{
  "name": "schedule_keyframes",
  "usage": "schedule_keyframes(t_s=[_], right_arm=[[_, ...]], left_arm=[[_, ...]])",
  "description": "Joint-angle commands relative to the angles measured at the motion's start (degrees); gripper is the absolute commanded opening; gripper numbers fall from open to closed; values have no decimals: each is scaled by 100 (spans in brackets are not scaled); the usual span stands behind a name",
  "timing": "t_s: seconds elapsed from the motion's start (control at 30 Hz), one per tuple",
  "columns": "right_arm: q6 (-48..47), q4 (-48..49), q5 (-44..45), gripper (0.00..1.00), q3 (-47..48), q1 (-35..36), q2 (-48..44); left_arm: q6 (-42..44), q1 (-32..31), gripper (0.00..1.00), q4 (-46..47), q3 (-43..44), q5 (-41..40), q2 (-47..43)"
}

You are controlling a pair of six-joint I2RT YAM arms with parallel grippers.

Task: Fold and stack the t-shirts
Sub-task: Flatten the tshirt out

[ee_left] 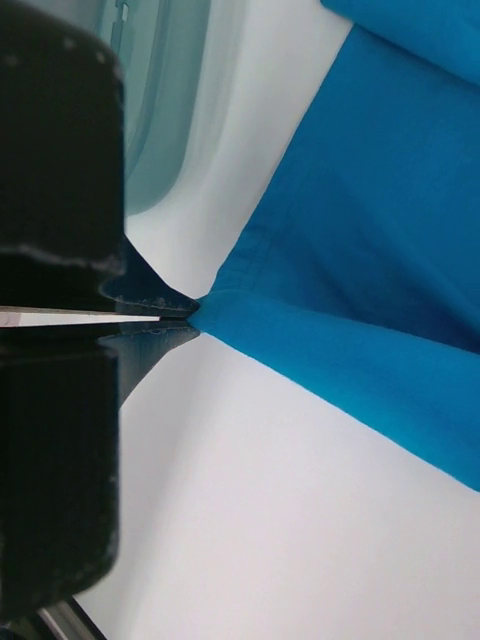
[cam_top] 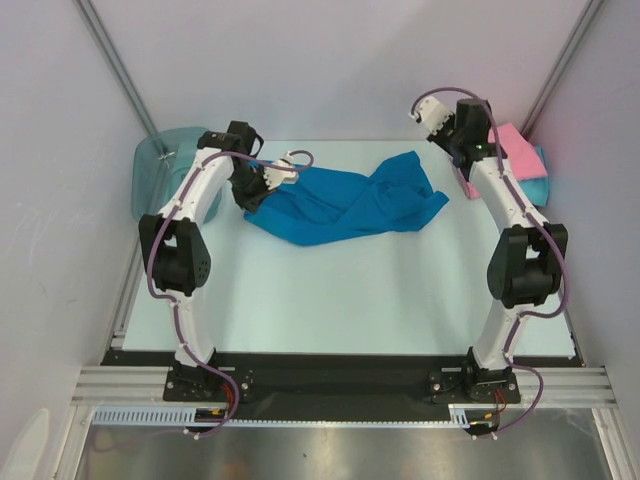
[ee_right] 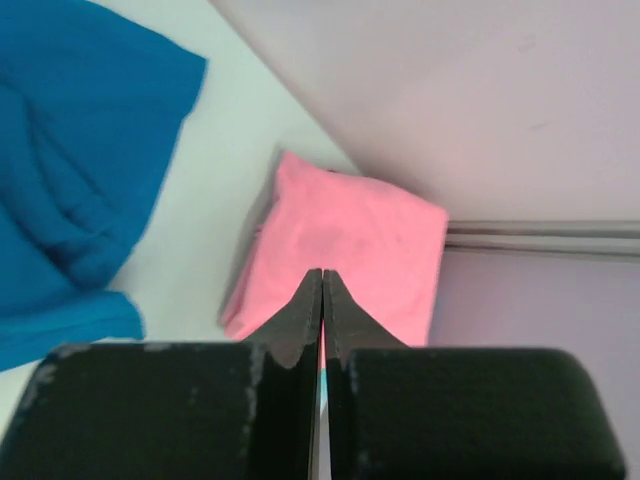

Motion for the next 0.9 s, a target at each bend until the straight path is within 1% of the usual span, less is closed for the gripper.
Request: schedule_keyframes(t_s=[0.0, 0.07, 0.1, 0.13, 0.17, 0.2, 0.23, 0.27, 0.37, 0.4, 0.43, 0.47, 0.6, 0.67, 0.73, 0.87], right_arm=[[1156, -2368, -375, 0, 425, -57, 25], [1470, -2781, -410, 0, 740, -145, 392], [1638, -3323, -576, 0, 1203, -215, 603], [1796, -3668, -734, 10, 1556, -407, 814], [2128, -4376, -980, 19, 1873, -513, 1295], [2279, -4723, -1461, 25, 2546, -636, 1535], [2403, -5074, -1726, 29, 2857, -881, 1755], [2639, -5452, -2086, 32, 3156, -988, 2096], [2624, -5386, -2274, 40, 2862, -1138, 2109], [2572, -5411, -2483, 42, 2800, -1173, 2178], [2545, -5507, -2615, 46, 2808, -1217, 2231], [2527, -5648, -2747, 47, 2825, -1287, 2301], [2492, -5710, -3188, 49, 2851, -1463, 2486], [2457, -5710, -3380, 51, 3009, -1516, 2557], [2439, -5728, -3443, 53, 3132, -1551, 2662], [2343, -5676, -3583, 53, 3317, -1587, 2802]], left_arm=[[-311, 37, 0, 261, 0, 343, -269], [-382, 37, 0, 340, 18, 316, -243], [-382, 37, 0, 367, 27, 325, -226], [-399, 37, 0, 376, 62, 325, -208], [-417, 37, 0, 393, 79, 325, -199], [-426, 28, 0, 411, 123, 316, -173], [-426, 28, 0, 411, 132, 325, -164], [-452, 28, 0, 402, 141, 334, -155], [-514, 37, 0, 429, 150, 343, -138], [-531, 37, 0, 464, 106, 334, -146], [-592, 45, 0, 499, 71, 308, -129], [-619, 45, 0, 543, 45, 290, -137], [-707, 72, 1, 578, -43, 255, -111], [-768, 89, 0, 596, -70, 228, -94], [-821, 89, 0, 605, -61, 202, -94], [-935, 98, 0, 666, -43, 228, -24]])
